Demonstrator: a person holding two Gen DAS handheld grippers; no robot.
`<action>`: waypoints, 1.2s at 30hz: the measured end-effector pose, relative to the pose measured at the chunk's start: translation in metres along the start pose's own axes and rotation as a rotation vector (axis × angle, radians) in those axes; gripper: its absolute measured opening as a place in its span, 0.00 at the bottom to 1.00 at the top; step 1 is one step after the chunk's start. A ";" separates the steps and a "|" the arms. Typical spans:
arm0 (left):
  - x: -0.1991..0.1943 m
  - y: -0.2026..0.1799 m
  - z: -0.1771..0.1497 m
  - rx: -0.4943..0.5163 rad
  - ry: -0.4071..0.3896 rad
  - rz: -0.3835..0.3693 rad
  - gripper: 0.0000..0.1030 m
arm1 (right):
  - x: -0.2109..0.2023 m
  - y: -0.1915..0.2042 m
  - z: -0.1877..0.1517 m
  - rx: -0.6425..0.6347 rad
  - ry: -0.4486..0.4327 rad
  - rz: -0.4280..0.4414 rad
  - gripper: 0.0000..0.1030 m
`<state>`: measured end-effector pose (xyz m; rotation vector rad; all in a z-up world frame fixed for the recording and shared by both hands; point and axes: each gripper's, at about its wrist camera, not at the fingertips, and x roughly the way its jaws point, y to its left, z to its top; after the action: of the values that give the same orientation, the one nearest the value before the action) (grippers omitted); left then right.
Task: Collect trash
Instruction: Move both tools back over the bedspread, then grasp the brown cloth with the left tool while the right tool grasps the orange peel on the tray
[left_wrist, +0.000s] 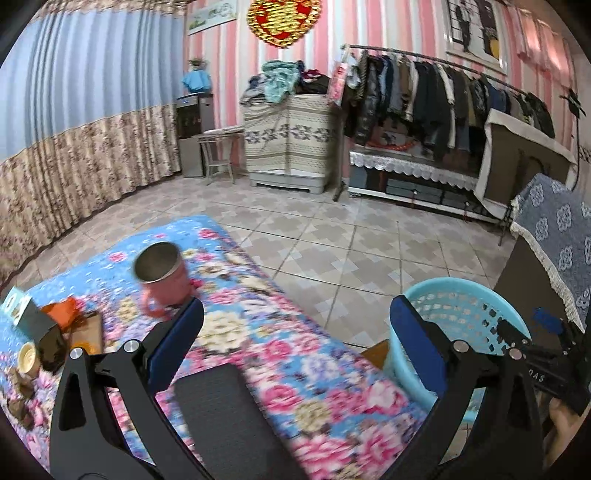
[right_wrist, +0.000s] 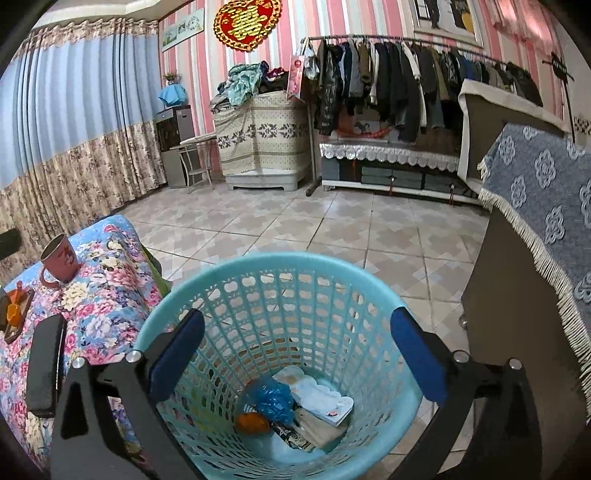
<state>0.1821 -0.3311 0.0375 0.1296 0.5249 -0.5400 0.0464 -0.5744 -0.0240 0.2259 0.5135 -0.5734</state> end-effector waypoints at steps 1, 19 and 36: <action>-0.006 0.010 -0.002 -0.014 -0.004 0.008 0.95 | -0.002 0.003 0.001 -0.006 -0.007 -0.005 0.96; -0.076 0.204 -0.084 -0.173 0.035 0.396 0.95 | -0.029 0.115 -0.002 -0.059 -0.027 0.142 0.96; -0.081 0.358 -0.158 -0.406 0.202 0.595 0.95 | -0.026 0.316 -0.043 -0.340 0.056 0.434 0.96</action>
<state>0.2404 0.0513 -0.0638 -0.0512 0.7462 0.1666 0.1903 -0.2880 -0.0271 0.0253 0.5869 -0.0529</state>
